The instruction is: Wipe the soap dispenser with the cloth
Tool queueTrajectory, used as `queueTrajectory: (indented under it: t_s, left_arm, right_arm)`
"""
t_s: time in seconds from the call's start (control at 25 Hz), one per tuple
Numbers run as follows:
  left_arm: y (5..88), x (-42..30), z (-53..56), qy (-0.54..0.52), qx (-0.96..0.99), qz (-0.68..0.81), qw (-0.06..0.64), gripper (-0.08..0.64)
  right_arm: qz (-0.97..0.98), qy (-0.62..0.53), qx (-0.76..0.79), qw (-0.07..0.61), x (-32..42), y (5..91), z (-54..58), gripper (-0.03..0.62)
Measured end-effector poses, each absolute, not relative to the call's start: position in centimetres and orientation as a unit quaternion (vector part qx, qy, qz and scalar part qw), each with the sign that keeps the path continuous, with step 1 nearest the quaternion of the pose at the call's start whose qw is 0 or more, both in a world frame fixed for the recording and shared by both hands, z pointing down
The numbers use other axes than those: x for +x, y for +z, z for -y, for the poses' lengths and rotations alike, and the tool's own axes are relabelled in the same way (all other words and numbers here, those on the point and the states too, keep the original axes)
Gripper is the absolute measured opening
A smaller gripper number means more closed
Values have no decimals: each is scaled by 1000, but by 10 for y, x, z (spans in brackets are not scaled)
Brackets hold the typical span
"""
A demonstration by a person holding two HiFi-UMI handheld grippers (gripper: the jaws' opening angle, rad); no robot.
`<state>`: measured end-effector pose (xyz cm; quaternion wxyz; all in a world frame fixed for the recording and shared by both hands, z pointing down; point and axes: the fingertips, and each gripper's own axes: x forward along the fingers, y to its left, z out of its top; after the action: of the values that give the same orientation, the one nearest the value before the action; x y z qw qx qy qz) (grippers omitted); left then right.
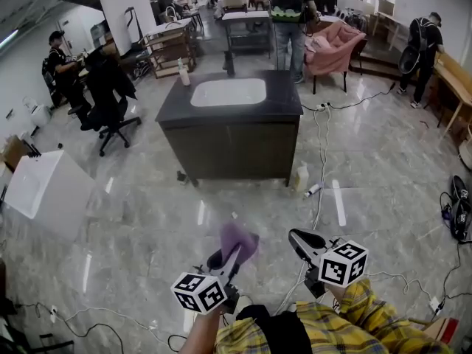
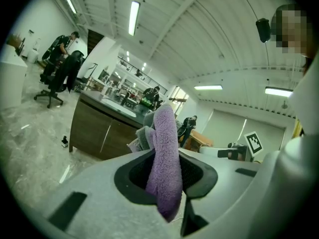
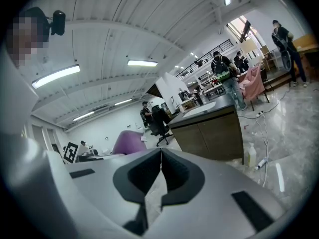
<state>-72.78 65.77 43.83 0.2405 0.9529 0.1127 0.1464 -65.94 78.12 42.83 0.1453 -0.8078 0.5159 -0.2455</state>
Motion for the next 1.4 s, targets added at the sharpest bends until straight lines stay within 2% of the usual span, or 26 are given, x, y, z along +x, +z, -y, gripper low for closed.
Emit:
queueTrajectory:
  t_s: [0.88,1.4]
  left_arm:
    - [449,-753,-501,154,951,-124,236,77]
    - [455,-724,-442,136,952,-99,255,75]
  right_arm:
    - [-528,-244,-803,131,-688,433,-612,6]
    - [-545,-244,-795,109,-649,433,-550,6]
